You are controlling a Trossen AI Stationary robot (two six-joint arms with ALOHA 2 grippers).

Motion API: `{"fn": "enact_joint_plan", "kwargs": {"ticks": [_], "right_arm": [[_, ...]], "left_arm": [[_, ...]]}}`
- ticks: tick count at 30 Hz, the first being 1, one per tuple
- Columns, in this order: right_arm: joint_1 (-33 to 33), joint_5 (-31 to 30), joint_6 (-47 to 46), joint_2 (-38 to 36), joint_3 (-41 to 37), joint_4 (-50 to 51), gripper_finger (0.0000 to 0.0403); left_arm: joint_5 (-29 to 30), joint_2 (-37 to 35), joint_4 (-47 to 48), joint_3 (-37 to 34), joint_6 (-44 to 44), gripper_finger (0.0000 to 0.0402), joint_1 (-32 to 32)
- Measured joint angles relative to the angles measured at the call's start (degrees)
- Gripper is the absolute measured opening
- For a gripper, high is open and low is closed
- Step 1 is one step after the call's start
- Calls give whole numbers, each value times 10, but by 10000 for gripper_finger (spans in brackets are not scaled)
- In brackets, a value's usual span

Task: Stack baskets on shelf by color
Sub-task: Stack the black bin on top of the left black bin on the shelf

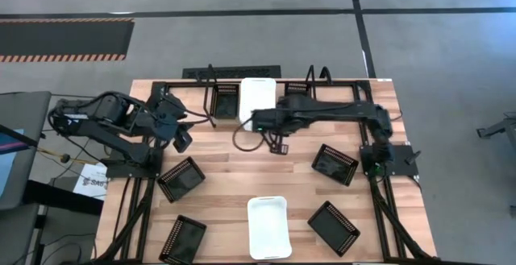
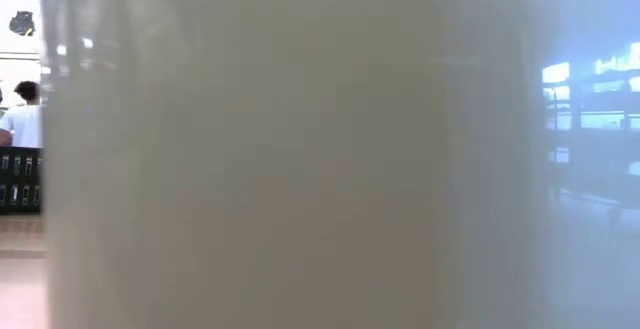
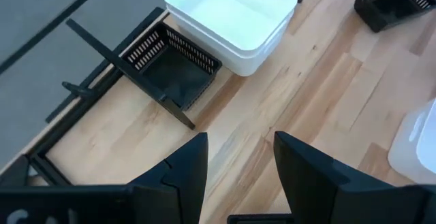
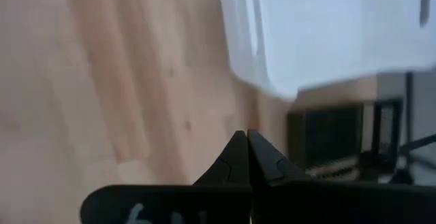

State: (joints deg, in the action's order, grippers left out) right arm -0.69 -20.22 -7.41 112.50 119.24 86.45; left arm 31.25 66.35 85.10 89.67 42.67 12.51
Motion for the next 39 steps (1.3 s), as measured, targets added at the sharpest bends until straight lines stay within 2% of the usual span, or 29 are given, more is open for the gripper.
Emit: {"fn": "enact_joint_plan", "kwargs": {"ticks": [4, 8, 13, 16, 19, 23, 28, 33, 39], "right_arm": [[24, -59, -66, -67, 1, 27, 0], [54, -112, -127, -142, 1, 33, 0], [106, -161, -166, -221, 1, 31, 0], [136, -188, -179, -248, 1, 26, 0], [162, -204, -181, -264, 1, 26, 0], [185, -205, -181, -267, 1, 31, 0], [199, -205, -172, -266, 1, 35, 1], [197, -205, -141, -266, 1, 35, 1], [196, -205, -116, -266, 1, 36, 1]], "left_arm": [[-7, 18, -6, -27, 24, 157, 3], [-27, 28, -35, -107, 31, 157, 5], [-92, 35, -139, -220, 34, 157, 5], [-140, 35, -213, -273, 22, 157, 5], [-158, 34, -261, -310, 17, 157, 4], [-157, 34, -249, -338, 103, 157, -1], [-173, 34, -166, -346, 261, 157, -3], [-193, 34, -133, -346, 319, 157, -2], [-213, 49, -139, -346, 376, 157, -2]]}}
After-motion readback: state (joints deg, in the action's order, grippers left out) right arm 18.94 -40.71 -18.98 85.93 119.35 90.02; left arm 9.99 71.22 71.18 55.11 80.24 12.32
